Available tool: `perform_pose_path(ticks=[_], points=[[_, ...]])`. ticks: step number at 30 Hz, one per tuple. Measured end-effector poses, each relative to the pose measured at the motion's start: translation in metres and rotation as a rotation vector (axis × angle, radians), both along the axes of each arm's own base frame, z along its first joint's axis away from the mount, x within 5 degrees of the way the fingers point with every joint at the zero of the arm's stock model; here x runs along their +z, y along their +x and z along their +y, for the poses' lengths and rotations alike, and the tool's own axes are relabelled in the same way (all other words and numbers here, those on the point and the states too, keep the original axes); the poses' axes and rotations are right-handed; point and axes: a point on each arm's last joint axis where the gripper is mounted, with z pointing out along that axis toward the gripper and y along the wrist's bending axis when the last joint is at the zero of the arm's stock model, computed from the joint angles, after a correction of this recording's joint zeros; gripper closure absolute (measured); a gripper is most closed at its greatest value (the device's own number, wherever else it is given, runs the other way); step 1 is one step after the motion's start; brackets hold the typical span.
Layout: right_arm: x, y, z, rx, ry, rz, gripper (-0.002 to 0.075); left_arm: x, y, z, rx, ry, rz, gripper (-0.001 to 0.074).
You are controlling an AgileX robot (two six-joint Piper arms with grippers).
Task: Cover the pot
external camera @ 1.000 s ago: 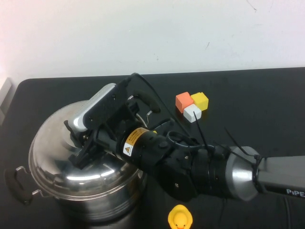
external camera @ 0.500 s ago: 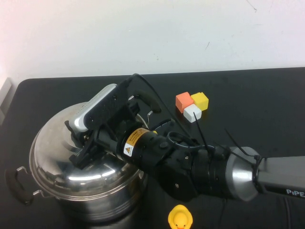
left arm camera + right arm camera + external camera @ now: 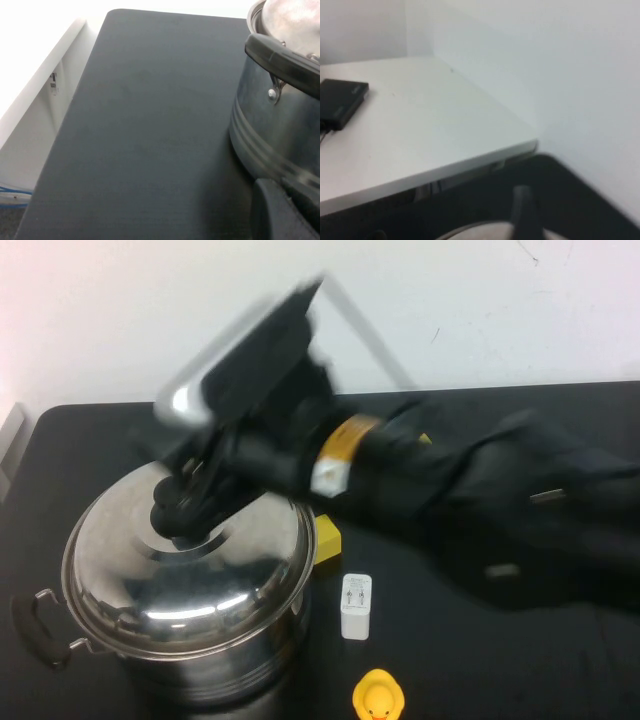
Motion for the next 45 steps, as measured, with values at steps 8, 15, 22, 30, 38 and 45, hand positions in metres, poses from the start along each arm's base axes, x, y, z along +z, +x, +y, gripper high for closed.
perform_pose_path(ticks=[8,15,22,30,38,45], points=[[0.078,-0.052,-0.072,0.018,-0.018,-0.114,0.0673,0.000,0.000,0.000,0.000,0.000,0.000,0.0737],[0.075,-0.096,-0.139,0.009,-0.119,-0.092,0.0722,0.000,0.000,0.000,0.000,0.000,0.000,0.0737],[0.038,-0.131,-0.192,-0.012,-0.173,-0.078,0.0727,0.000,0.000,0.000,0.000,0.000,0.000,0.0737],[0.006,-0.163,-0.245,-0.069,-0.139,-0.034,0.0727,0.000,0.000,0.000,0.000,0.000,0.000,0.0737],[-0.049,-0.175,-0.293,-0.369,-0.015,-0.010,0.0727,0.000,0.000,0.000,0.000,0.000,0.000,0.0737],[-0.082,-0.184,-0.325,-0.794,0.002,-0.057,0.0727,0.000,0.000,0.000,0.000,0.000,0.000,0.0737]])
